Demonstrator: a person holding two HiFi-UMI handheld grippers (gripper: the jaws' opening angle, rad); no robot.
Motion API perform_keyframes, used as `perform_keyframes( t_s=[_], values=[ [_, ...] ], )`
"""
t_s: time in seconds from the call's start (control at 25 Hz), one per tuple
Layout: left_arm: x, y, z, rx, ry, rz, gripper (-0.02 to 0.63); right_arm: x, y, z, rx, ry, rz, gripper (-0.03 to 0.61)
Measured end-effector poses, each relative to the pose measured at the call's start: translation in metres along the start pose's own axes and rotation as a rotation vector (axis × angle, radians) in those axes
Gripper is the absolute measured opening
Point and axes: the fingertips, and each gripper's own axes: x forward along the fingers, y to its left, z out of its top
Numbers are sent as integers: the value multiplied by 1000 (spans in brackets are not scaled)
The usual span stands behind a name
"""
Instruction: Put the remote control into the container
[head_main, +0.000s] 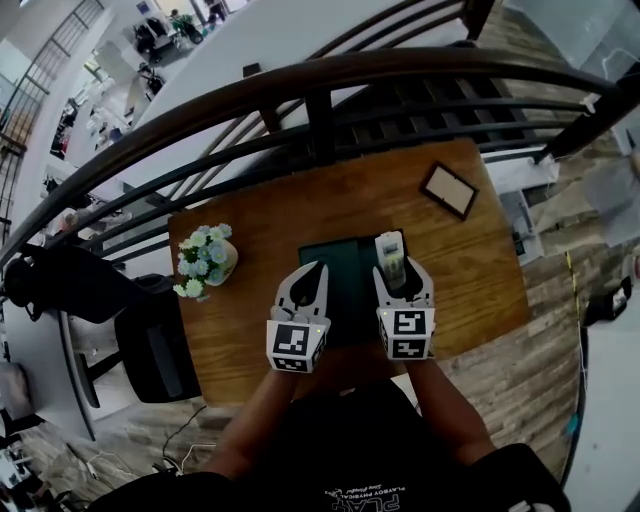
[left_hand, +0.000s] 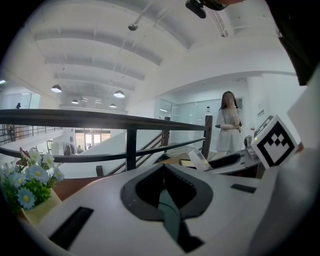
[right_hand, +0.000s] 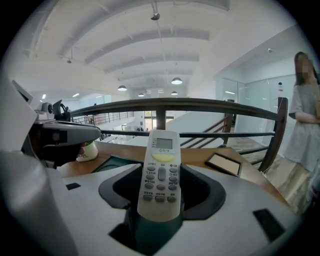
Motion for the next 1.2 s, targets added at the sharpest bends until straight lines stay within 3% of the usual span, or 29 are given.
perform_keyframes(
  t_s=[0.6, 1.2],
  values=[
    [5, 9, -29, -52, 72, -14, 8, 22, 2, -53, 14, 223, -36, 250],
    [12, 5, -42, -88, 86, -34, 8, 45, -1, -101, 41, 446, -23, 250]
  ],
)
